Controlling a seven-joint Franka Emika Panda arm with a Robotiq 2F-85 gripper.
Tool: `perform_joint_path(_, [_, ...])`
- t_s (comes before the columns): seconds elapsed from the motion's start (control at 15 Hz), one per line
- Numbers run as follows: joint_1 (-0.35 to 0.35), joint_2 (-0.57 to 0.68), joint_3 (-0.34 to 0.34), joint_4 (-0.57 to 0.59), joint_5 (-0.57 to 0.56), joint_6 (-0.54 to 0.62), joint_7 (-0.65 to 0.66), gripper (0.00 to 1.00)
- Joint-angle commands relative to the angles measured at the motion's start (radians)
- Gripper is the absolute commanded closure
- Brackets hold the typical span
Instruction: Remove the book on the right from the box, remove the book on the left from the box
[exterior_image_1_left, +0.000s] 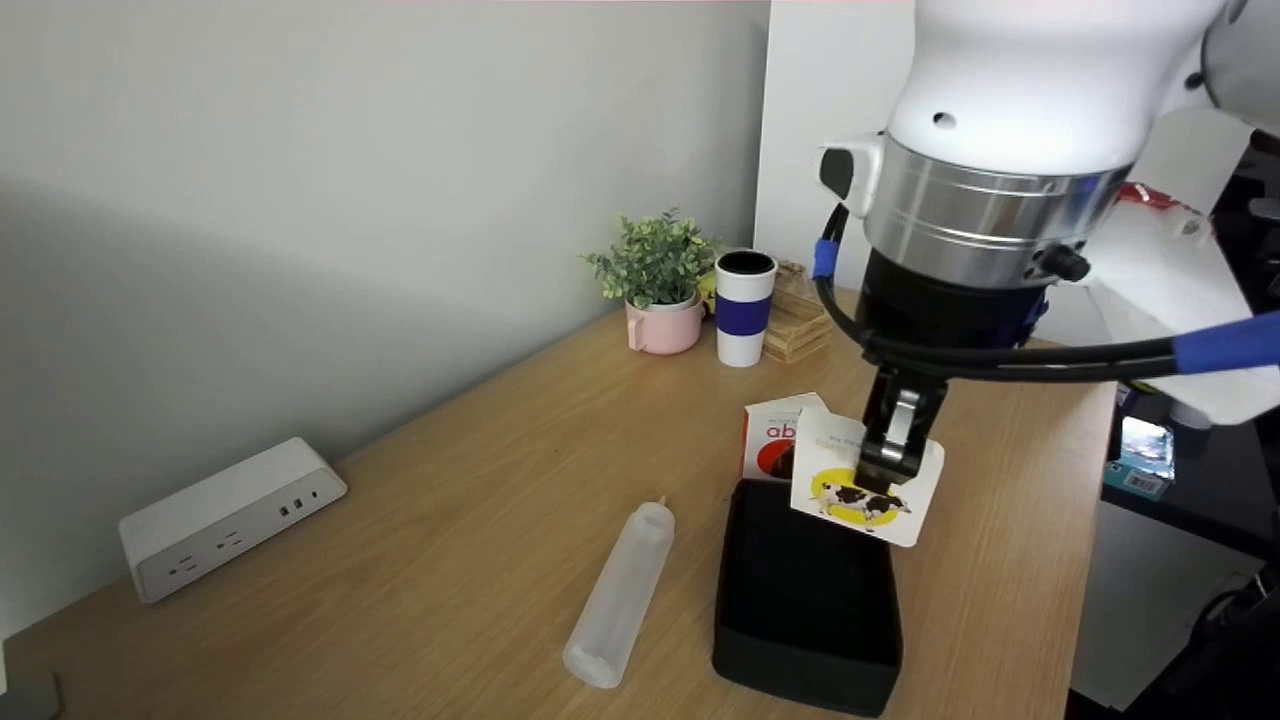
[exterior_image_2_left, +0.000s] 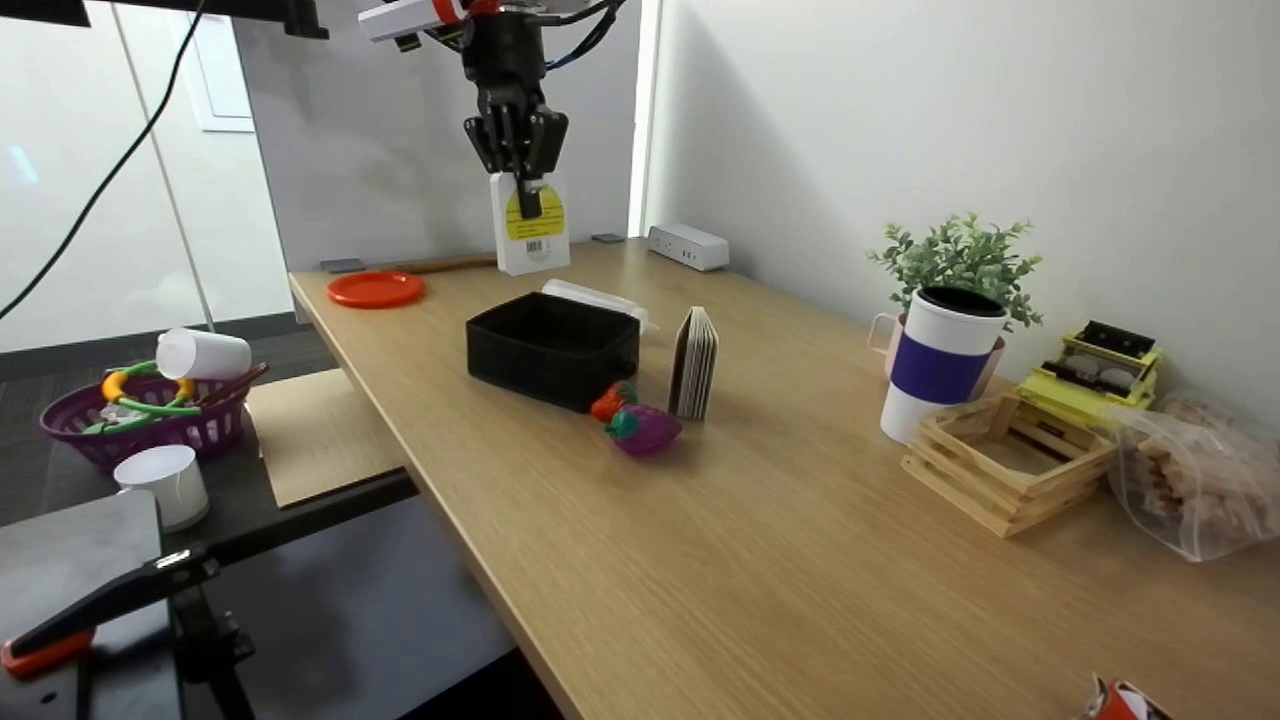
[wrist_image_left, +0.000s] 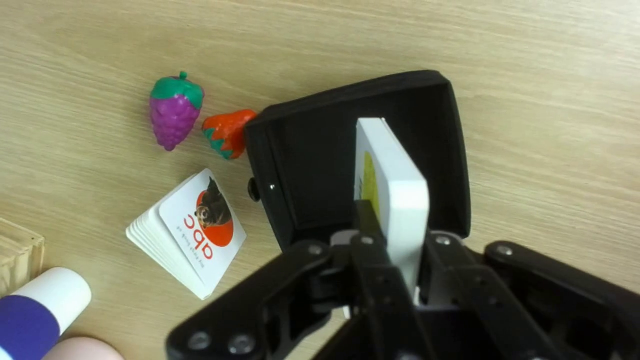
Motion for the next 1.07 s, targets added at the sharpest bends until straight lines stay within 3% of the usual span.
perform_joint_path(0.0, [-0.018,0.011,0.003,0.007,-0.045,-0.028,-0.017,0.96])
perform_joint_path(0.53, [-0.088,-0.092,-0.035,-0.071,-0.087,0.002,-0.049,0.96])
perform_joint_path(1.0, [-0.158,-0.111,-0.026,-0.102,0.147,-0.001,-0.561,0.96])
